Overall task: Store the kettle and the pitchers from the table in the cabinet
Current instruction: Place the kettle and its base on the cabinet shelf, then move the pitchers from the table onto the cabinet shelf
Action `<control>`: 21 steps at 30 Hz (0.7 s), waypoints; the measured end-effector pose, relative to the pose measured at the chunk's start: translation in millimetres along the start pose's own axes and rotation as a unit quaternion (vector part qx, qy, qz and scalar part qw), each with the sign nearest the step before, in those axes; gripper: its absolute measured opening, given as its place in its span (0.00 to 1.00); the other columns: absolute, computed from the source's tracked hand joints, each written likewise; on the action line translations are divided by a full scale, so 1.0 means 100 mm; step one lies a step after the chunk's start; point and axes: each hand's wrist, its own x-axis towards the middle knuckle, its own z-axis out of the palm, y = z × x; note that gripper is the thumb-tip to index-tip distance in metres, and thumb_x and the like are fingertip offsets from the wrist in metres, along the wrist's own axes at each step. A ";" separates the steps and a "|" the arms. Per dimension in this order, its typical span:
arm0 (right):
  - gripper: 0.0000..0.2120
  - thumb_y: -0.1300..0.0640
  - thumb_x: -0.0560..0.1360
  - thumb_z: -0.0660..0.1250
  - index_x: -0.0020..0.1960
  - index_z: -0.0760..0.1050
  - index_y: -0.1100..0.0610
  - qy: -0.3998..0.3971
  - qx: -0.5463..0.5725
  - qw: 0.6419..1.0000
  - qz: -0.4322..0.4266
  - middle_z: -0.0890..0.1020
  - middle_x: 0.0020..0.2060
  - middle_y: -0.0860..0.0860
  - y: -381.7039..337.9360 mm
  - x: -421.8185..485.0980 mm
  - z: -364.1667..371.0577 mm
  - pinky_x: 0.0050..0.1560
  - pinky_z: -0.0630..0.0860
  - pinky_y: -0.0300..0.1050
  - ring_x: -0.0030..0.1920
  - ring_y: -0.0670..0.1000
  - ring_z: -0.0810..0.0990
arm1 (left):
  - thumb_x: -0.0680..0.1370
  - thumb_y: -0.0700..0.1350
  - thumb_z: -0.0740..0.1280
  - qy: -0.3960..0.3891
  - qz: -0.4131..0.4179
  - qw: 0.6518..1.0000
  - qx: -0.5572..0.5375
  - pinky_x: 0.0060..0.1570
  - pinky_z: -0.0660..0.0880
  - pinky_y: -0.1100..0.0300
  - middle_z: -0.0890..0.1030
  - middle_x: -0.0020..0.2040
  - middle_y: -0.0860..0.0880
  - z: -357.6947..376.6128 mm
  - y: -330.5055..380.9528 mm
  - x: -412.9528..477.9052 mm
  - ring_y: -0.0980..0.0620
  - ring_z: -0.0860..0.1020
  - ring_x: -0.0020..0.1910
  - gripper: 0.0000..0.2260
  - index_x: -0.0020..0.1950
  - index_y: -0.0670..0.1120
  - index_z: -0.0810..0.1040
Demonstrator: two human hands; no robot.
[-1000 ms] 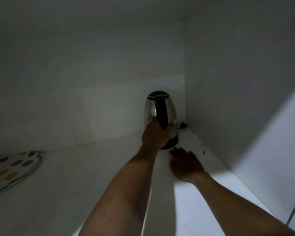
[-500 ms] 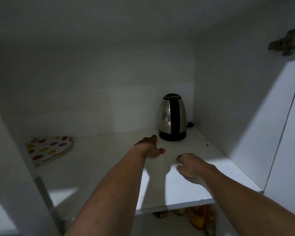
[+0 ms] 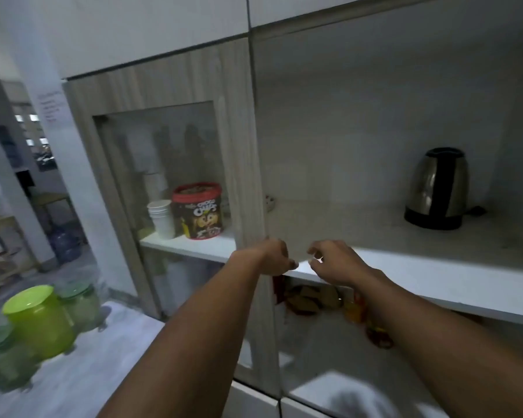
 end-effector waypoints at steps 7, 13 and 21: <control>0.11 0.51 0.71 0.62 0.41 0.81 0.54 -0.060 0.016 0.988 -0.144 0.86 0.43 0.53 -1.65 -0.30 0.79 0.46 0.80 0.49 0.46 0.56 0.83 | 0.80 0.53 0.68 0.002 -0.200 0.978 -0.063 0.46 0.79 0.55 0.83 0.59 0.40 -0.07 -1.69 -1.44 0.45 0.81 0.48 0.18 0.61 0.41 0.79; 0.12 0.52 0.73 0.62 0.46 0.84 0.53 -0.148 0.019 0.954 -0.258 0.86 0.46 0.51 -3.16 -0.55 1.74 0.47 0.81 0.50 0.44 0.53 0.82 | 0.80 0.57 0.66 0.024 -0.343 0.937 -0.064 0.26 0.68 0.59 0.80 0.53 0.37 -0.11 -3.06 -2.67 0.41 0.81 0.46 0.26 0.63 0.34 0.76; 0.13 0.49 0.72 0.62 0.49 0.83 0.50 -0.187 0.016 0.931 -0.312 0.85 0.49 0.52 -4.75 -0.44 2.83 0.50 0.78 0.46 0.55 0.57 0.81 | 0.80 0.51 0.67 0.077 -0.410 0.906 -0.073 0.45 0.72 0.57 0.78 0.55 0.43 -0.34 -4.68 -3.62 0.41 0.79 0.58 0.16 0.62 0.43 0.78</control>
